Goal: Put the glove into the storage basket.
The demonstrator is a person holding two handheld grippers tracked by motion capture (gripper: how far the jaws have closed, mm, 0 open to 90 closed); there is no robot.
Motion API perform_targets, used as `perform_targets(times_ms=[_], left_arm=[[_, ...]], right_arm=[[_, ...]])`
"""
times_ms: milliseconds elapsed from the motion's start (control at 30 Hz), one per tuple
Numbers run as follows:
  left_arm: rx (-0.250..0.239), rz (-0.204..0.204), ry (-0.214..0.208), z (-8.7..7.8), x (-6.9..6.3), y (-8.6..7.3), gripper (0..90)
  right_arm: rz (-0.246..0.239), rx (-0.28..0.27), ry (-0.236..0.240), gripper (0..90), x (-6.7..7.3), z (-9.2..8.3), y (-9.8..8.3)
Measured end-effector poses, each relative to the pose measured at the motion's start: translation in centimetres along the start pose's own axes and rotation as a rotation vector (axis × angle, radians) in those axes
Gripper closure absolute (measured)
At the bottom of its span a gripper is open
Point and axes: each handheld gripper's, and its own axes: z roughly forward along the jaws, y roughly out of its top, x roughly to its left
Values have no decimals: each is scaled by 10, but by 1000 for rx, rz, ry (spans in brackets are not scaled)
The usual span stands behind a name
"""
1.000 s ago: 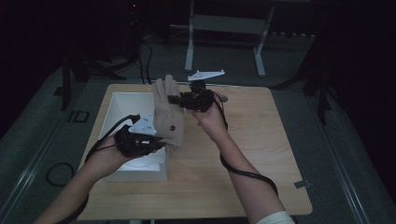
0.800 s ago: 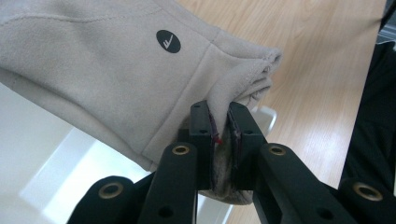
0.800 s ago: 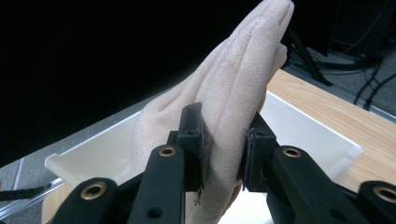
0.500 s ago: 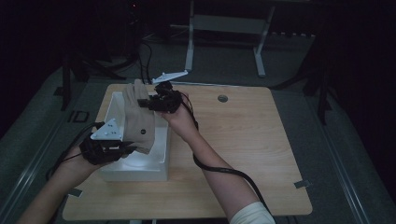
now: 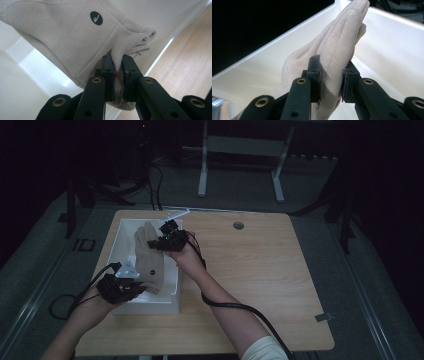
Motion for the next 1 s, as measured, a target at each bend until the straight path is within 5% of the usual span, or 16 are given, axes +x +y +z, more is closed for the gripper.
perform_targets(times_ms=[267,467,500,567,700,1000], left_arm=[[-7,-38,5,20,-2,-10,824],[2,-61,-11,27,3,-9,813],[30,-67,-29,31,4,-9,791],[66,-69,-1,41,4,-10,715],[76,-108,-11,48,6,-11,606],[-82,-233,32,31,6,-3,266]], right_arm=[[-69,74,-70,734,4,10,-1],[-75,111,-64,697,1,16,3],[-73,125,-53,649,0,17,4],[-98,121,-78,536,1,16,6],[-103,90,-93,417,-1,9,8],[-73,52,-7,219,-6,-9,4]])
